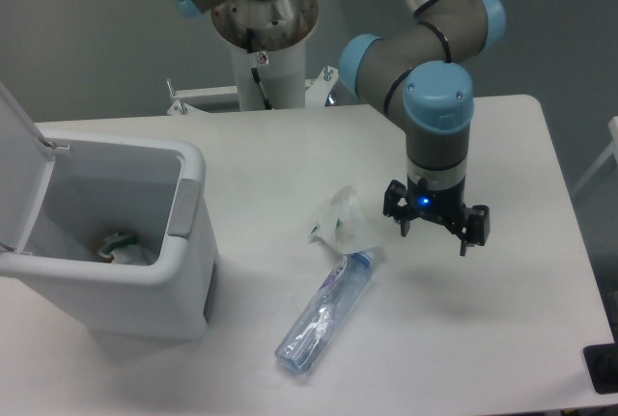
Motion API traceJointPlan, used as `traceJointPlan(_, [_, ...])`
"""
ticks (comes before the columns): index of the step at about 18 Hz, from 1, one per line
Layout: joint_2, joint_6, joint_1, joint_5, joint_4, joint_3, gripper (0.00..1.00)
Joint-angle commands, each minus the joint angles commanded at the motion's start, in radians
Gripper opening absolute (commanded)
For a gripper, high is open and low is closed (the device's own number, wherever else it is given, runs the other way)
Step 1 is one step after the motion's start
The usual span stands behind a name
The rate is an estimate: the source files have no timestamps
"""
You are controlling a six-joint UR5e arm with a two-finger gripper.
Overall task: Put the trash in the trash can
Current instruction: 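Move the open gripper over the crumpled clear plastic wrapper and lower it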
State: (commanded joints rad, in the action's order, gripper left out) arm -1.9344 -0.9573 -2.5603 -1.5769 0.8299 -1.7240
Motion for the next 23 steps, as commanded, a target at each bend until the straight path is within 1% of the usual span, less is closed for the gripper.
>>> traceJointPlan(2, [0.037,0.0,0.027,0.003,0.0,-0.04,1.0])
traceJointPlan(4, [0.046,0.006,0.078,-0.006,0.008,-0.081,1.0])
traceJointPlan(7, [0.049,0.078,0.129,-0.006,0.012,-0.097,1.0])
traceJointPlan(9, [0.052,0.098,0.15,-0.009,0.003,-0.13,1.0])
traceJointPlan(11, [0.072,0.091,0.158,-0.038,-0.006,-0.175,1.0])
traceJointPlan(15, [0.066,0.098,0.166,-0.044,-0.049,-0.193,1.0])
traceJointPlan(18, [0.055,0.098,0.166,-0.048,-0.052,-0.192,1.0])
traceJointPlan(19, [0.048,0.097,0.166,-0.049,-0.052,-0.192,0.98])
traceJointPlan(20, [0.042,0.095,0.166,-0.051,-0.055,-0.193,0.87])
traceJointPlan(21, [0.038,0.091,0.166,-0.055,-0.058,-0.193,0.68])
traceJointPlan(22, [0.037,0.089,0.163,-0.064,-0.057,-0.193,0.52])
traceJointPlan(23, [0.035,0.081,0.161,-0.069,-0.058,-0.193,0.33])
